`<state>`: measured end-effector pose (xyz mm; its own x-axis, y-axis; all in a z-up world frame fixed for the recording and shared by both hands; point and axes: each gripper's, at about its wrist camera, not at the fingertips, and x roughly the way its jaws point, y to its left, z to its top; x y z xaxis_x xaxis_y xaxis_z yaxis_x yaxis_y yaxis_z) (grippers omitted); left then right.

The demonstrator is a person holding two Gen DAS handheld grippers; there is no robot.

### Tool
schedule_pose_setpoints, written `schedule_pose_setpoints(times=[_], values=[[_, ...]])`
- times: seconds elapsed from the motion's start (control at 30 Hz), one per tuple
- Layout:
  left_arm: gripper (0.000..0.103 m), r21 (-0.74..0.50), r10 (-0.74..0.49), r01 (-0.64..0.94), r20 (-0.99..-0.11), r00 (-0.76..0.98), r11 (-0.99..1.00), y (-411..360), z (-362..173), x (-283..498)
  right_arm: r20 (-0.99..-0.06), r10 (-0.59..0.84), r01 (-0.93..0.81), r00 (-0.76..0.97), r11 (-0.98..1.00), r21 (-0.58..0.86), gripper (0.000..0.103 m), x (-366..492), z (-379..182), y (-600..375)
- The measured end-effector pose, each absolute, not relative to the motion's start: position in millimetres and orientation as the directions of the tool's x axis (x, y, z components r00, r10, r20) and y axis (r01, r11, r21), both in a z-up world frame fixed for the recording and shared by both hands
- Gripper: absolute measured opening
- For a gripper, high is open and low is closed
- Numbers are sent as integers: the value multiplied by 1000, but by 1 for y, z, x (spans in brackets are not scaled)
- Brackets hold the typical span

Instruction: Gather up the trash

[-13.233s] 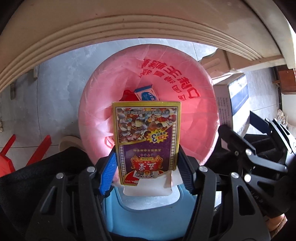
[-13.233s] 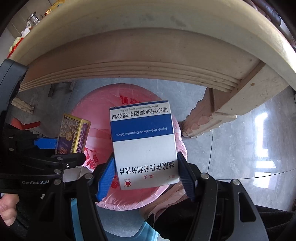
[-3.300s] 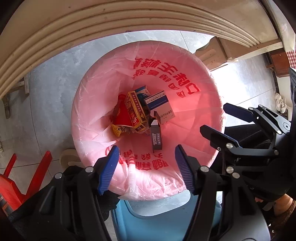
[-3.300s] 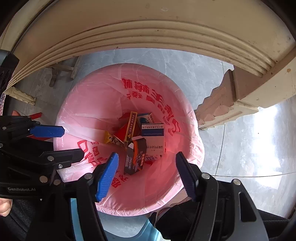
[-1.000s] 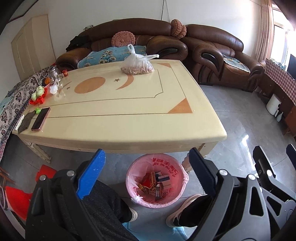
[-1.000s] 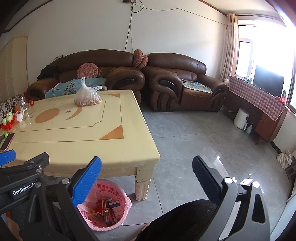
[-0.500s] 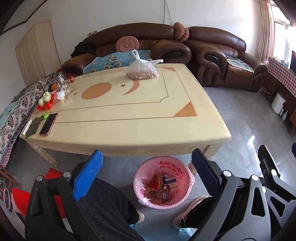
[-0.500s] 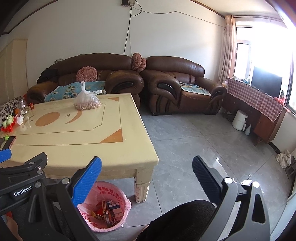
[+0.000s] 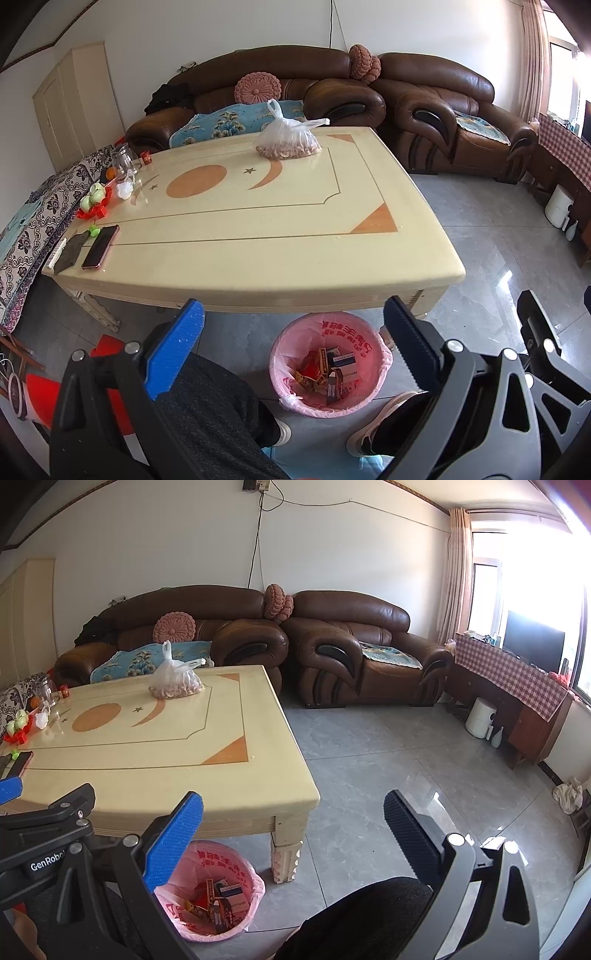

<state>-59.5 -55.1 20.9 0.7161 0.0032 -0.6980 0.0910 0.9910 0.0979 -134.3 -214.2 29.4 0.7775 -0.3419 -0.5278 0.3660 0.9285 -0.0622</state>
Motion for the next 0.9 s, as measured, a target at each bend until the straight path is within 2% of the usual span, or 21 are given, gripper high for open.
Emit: schedule_pose_setpoints(times=[0.9], values=[[96,98,16,75,-705,709,992,-52,16,-55,-526,-340,360,780,930,-68,96,-134,29,-206]])
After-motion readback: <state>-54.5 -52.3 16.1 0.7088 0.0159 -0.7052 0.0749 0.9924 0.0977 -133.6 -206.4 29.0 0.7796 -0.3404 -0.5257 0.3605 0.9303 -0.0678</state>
